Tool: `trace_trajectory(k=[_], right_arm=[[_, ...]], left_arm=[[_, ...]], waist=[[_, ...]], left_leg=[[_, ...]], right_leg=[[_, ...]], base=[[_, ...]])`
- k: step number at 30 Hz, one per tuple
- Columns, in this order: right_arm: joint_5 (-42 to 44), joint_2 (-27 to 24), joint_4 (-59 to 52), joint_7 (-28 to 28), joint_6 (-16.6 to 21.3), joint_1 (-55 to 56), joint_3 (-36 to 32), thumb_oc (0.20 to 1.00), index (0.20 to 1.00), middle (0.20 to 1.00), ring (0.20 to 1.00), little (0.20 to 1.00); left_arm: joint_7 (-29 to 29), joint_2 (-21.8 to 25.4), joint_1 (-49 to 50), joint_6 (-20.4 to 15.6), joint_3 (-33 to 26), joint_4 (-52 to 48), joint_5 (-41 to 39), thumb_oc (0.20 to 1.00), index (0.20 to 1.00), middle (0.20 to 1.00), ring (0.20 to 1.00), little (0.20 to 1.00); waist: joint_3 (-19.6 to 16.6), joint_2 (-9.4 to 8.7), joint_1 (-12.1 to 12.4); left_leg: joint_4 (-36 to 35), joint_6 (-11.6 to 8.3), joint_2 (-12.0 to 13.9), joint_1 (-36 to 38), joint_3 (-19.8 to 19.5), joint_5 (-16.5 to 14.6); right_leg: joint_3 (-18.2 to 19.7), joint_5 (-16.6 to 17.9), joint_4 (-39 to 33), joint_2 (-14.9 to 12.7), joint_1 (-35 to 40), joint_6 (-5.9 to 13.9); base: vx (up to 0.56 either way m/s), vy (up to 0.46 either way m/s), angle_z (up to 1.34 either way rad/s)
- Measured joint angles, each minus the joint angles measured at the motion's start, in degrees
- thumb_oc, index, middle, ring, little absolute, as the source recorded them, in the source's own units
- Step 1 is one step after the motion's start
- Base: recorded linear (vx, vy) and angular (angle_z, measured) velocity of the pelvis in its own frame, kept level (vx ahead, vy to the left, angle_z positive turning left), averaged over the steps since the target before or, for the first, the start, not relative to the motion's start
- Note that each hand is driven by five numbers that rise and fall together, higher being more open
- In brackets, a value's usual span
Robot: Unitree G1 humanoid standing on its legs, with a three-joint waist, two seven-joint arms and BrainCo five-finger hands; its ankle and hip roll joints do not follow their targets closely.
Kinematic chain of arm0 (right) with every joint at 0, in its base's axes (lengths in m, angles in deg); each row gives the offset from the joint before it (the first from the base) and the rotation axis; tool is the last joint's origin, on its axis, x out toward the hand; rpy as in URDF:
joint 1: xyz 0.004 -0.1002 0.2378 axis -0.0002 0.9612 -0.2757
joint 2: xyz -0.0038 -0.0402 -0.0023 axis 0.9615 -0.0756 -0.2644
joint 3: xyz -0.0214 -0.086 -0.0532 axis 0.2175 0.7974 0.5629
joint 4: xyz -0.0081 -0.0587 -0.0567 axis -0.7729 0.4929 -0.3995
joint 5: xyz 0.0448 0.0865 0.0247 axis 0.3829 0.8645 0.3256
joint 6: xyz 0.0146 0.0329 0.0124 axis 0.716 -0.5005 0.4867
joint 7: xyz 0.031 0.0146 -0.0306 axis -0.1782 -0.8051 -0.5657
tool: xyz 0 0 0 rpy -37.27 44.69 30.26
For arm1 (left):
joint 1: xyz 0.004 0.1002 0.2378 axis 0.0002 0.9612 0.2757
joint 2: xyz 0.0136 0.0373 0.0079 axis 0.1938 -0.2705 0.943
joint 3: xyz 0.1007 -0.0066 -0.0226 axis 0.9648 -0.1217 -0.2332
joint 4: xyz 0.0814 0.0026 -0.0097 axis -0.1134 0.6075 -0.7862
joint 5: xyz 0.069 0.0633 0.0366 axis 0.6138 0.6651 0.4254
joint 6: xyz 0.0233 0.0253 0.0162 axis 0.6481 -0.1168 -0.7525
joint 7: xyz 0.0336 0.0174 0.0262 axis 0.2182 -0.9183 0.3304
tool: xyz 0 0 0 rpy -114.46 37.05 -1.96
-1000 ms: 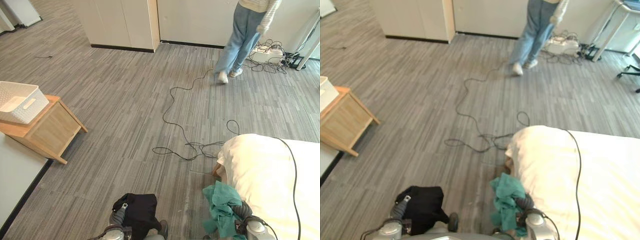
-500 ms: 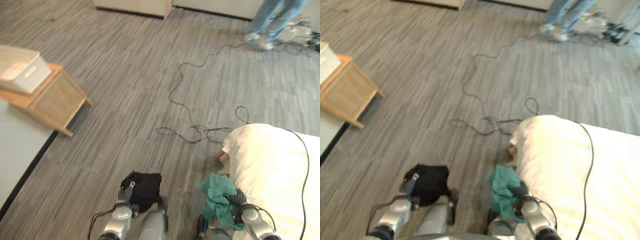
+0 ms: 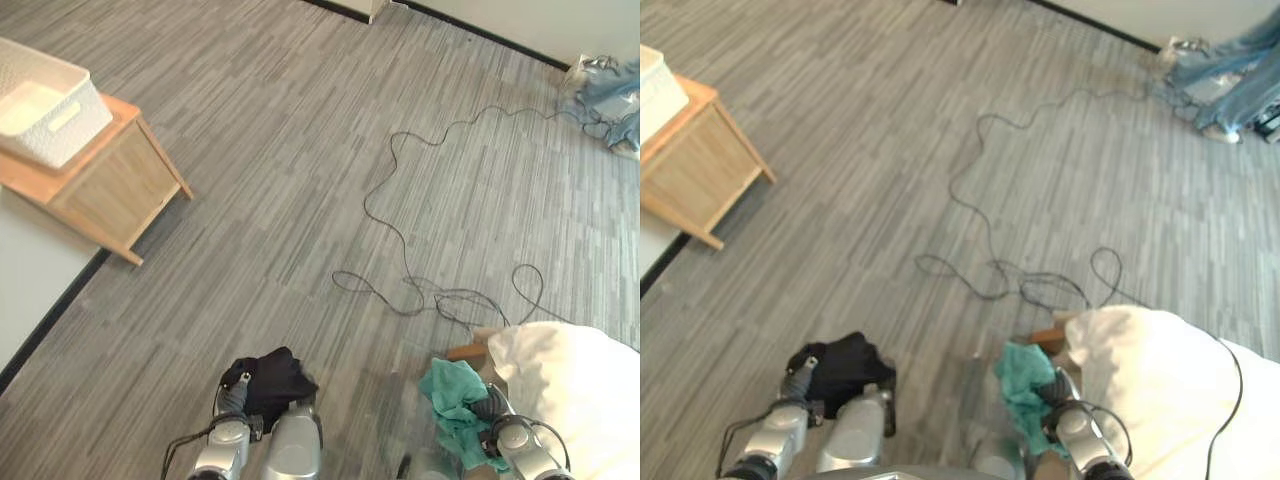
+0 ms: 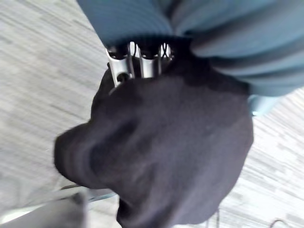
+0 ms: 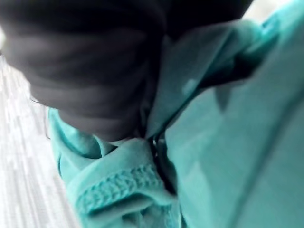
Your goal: Tidy up the quilt and then pick up the clothes from the bed and put them into the laundry hamper.
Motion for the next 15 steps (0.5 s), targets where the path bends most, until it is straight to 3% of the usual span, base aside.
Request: trace_trajectory(k=[1,2,3,4,5,6,7,8,9,10,11,12,13,14,15], right_arm=[[0.0,-0.4,-0.9,-0.2,0.0,0.4,0.2,0.200,0.200,0.200,0.200,0.200],[-0.2,-0.7,-2.4,-0.2,0.3,-0.9,-0.5,0.200,0.200,0.200,0.200,0.200],[-0.2,-1.6,-4.0,-0.3,0.4,-0.9,-0.1,0.200,0.200,0.200,0.200,0.200],[-0.2,-2.2,-5.6,-0.3,0.5,-0.8,-0.5,0.200,0.200,0.200,0.200,0.200],[-0.2,-3.0,-7.0,-0.2,0.6,-0.6,-0.7,0.200,0.200,0.200,0.200,0.200],[-0.3,-3.4,-6.8,-0.1,0.8,0.4,-0.6,0.200,0.200,0.200,0.200,0.200],[-0.3,-3.5,-6.9,0.0,0.6,0.8,-0.8,0.200,0.200,0.200,0.200,0.200],[-0.4,-3.5,-6.2,0.1,0.0,1.5,-0.7,0.200,0.200,0.200,0.200,0.200],[-0.4,-3.5,-6.2,0.0,-0.7,1.6,-0.6,0.200,0.200,0.200,0.200,0.200],[-0.5,-3.4,-6.5,-0.3,-0.9,1.9,-0.3,0.200,0.200,0.200,0.200,0.200],[-1.1,-3.4,-7.0,-0.5,-0.9,2.5,-0.1,0.200,0.200,0.200,0.200,0.200],[-2.4,-3.5,-7.1,-1.2,-0.7,3.5,0.0,0.200,0.200,0.200,0.200,0.200],[-2.6,-4.6,-6.2,-1.3,-0.7,2.1,-0.6,0.200,0.200,0.200,0.200,0.200],[-2.6,-5.3,-6.1,-1.3,-0.9,1.0,-1.2,0.200,0.200,0.200,0.200,0.200],[-2.6,-6.7,-6.4,-1.6,-0.8,-1.2,-1.1,0.200,0.200,0.200,0.200,0.200]], left_arm=[[-0.2,0.0,-0.9,-0.2,0.6,-0.8,0.0,0.200,0.200,0.200,0.200,0.200],[-0.6,0.2,-2.5,-0.5,0.7,-0.8,0.0,0.200,0.200,0.200,0.200,0.200],[-0.5,0.1,-2.9,-0.6,-0.1,-1.3,0.0,0.200,0.200,0.200,0.200,0.200],[-0.6,0.4,-3.5,-0.8,-0.1,-1.6,0.1,0.200,0.200,0.200,0.200,0.200],[-0.6,0.5,-4.0,-0.8,-0.2,-2.3,0.1,0.200,0.200,0.200,0.200,0.200],[-0.5,0.4,-4.0,-1.0,-1.0,-2.5,0.2,0.200,0.200,0.200,0.200,0.200],[-0.6,0.3,-4.3,-1.1,-1.5,-2.1,0.4,0.200,0.200,0.200,0.200,0.200],[-0.9,-0.1,-3.8,-1.0,-2.1,-1.8,1.0,0.200,0.200,0.200,0.200,0.200],[-1.3,-0.2,-3.2,-1.0,-2.2,-1.4,1.1,0.200,0.200,0.200,0.200,0.200],[-1.7,-1.0,-1.4,-1.1,-2.2,-0.4,1.1,0.200,0.200,0.200,0.200,0.200],[-1.9,-1.0,0.3,-1.2,-1.9,0.7,1.1,0.200,0.200,0.200,0.200,0.200],[-2.0,-0.9,1.9,-1.4,-2.5,1.7,1.1,0.200,0.200,0.200,0.200,0.200],[-2.2,-2.8,2.4,-1.3,-3.5,3.2,0.9,0.200,0.200,0.200,0.200,0.200],[-2.2,-4.3,2.0,-1.3,-3.7,4.0,0.8,0.200,0.200,0.200,0.200,0.200],[-2.0,-6.4,2.2,-1.4,-5.1,3.8,-0.8,0.200,0.200,0.200,0.200,0.200]], waist=[[0.2,1.53,-1.0],[1.3,4.16,-2.8],[1.1,4.74,-3.8],[1.6,5.71,-5.2],[1.2,5.51,-8.0],[0.7,4.97,-8.7],[0.5,5.15,-8.7],[0.2,4.71,-10.4],[0.4,5.42,-10.7],[-0.2,6.89,-10.3],[-1.1,6.70,-10.9],[-2.7,5.54,-11.0],[-2.9,7.67,-10.5],[-3.1,8.54,-10.8],[-2.3,8.37,-9.2]], left_leg=[[-1.7,0.52,-0.2,2.4,-1.2,-0.8],[-3.6,0.40,1.1,5.2,-2.9,-1.0],[-5.2,-0.43,0.4,6.9,-4.0,-1.5],[-5.9,-2.43,-0.3,8.3,-6.0,-3.0],[-6.9,-2.58,-1.4,9.7,-8.7,-3.5],[-7.3,-3.92,-2.6,11.0,-10.1,-5.1],[-7.3,-4.06,-3.2,12.0,-11.6,-7.2],[-5.8,-3.98,-3.4,13.9,-14.9,-10.4],[-5.1,-3.88,-2.4,15.6,-15.7,-11.8],[-5.5,-5.04,-0.2,19.2,-15.7,-13.1],[-2.6,-7.97,1.1,21.5,-16.2,-14.9],[1.6,-9.00,2.0,22.0,-17.0,-15.5],[6.8,-9.63,3.7,20.4,-17.0,-15.0],[13.1,-9.60,5.0,18.1,-16.1,-13.3],[28.5,-6.22,6.7,11.2,-15.2,-5.2]], right_leg=[[-0.8,-1.6,0.8,2.3,-2.5,-0.64],[-4.8,-5.2,-1.8,6.3,-6.6,-4.89],[-7.1,-5.4,-5.1,7.3,-9.9,-5.17],[-9.1,-6.0,-13.2,8.0,-11.8,-6.44],[-11.1,-5.4,-29.5,8.7,-13.0,-6.48],[-10.8,-3.3,-35.7,7.5,-15.7,-5.63],[-10.5,-1.4,-44.7,5.9,-17.1,-4.82],[-7.9,0.7,-56.0,3.0,-17.4,-1.56],[-7.5,1.7,-55.2,2.1,-18.3,-2.00],[-7.6,4.2,-50.9,2.4,-19.0,-2.40],[-6.6,5.5,-44.8,3.0,-17.8,-3.11],[-4.6,11.0,-44.8,3.4,-15.0,-7.56],[-5.0,13.5,-42.4,5.1,-14.5,-10.18],[-5.3,15.5,-41.2,6.3,-14.1,-11.38],[-6.5,15.8,-38.8,7.8,-12.5,-14.56]], base=[[0.77,-0.045,0.73],[0.76,-0.157,0.62],[0.76,-0.155,0.80],[0.80,-0.308,1.27],[0.90,-0.354,1.36],[1.14,-0.434,1.43],[0.86,-0.335,1.38],[0.78,-0.331,1.33],[0.82,-0.377,1.19],[0.79,-0.380,0.81],[0.69,-0.426,0.89],[0.61,-0.491,0.92],[0.54,-0.600,0.61],[0.54,-0.635,0.18],[0.55,-0.580,-0.14]])
